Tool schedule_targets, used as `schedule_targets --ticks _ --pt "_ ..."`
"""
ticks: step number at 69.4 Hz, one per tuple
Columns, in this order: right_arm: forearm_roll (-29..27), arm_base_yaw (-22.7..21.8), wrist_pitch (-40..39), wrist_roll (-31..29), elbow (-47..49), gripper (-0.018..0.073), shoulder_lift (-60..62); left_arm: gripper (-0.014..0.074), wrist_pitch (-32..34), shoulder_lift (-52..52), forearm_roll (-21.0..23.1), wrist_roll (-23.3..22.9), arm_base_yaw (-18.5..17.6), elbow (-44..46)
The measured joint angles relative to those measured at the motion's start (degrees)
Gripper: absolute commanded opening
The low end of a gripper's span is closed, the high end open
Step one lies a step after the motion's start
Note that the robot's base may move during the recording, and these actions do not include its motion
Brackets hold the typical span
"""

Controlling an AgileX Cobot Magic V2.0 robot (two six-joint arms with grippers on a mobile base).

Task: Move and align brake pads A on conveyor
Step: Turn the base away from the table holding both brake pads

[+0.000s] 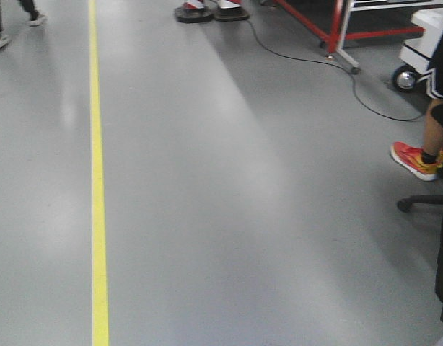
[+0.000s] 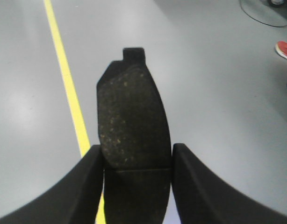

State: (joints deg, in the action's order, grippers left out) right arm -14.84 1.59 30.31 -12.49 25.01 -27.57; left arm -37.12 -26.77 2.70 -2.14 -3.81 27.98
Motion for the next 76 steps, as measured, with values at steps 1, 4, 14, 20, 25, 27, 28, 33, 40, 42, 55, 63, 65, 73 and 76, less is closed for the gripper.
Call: schedule_targets --ticks 1,4,14,20,25,27,28,33,40,42,55,63,65,73,76 --pt "0.0 0.0 0.0 0.0 0.0 0.0024 0.0 -0.0008 0.0 0.0 0.0 0.0 0.0 0.0" --pt "0.0 0.0 0.0 0.0 0.0 0.0024 0.0 -0.0008 0.0 0.0 0.0 0.0 0.0 0.0" --pt "0.0 0.0 0.1 0.0 0.0 0.0024 0.0 -0.0008 0.0 0.0 0.0 0.0 0.0 0.0" --pt "0.0 0.0 0.1 0.0 0.0 0.0024 0.0 -0.0008 0.0 0.0 0.0 0.0 0.0 0.0" --pt "0.0 0.0 0.1 0.0 0.0 0.0024 0.0 -0.0008 0.0 0.0 0.0 0.0 0.0 0.0" --pt "0.1 0.0 0.1 0.0 0.0 0.0024 0.0 -0.0008 0.0 0.0 0.1 0.0 0.0 0.0" --pt "0.1 0.0 0.1 0.0 0.0 0.0024 0.0 -0.0008 0.0 0.0 0.1 0.0 0.0 0.0" --pt "0.1 0.0 0.5 0.0 0.0 0.0024 0.0 -0.0008 0.0 0.0 0.1 0.0 0.0 0.0" --pt "0.1 0.0 1.3 0.0 0.0 0.0024 0.0 -0.0008 0.0 0.0 0.1 0.0 0.0 0.0" --pt "0.1 0.0 1.5 0.0 0.0 0.0024 0.0 -0.0008 0.0 0.0 0.1 0.0 0.0 0.0" --pt "0.0 0.0 2.4 0.0 0.0 0.0024 0.0 -0.0008 0.0 0.0 0.0 0.0 0.0 0.0" --pt "0.0 0.0 2.6 0.0 0.0 0.0024 0.0 -0.0008 0.0 0.0 0.0 0.0 0.0 0.0" --pt "0.0 0.0 2.5 0.0 0.0 0.0024 0.0 -0.0008 0.0 0.0 0.0 0.0 0.0 0.0" --pt "0.0 0.0 2.6 0.0 0.0 0.0024 0.0 -0.0008 0.0 0.0 0.0 0.0 0.0 0.0" --pt "0.0 0.0 2.6 0.0 0.0 0.0024 0.0 -0.0008 0.0 0.0 0.0 0.0 0.0 0.0"
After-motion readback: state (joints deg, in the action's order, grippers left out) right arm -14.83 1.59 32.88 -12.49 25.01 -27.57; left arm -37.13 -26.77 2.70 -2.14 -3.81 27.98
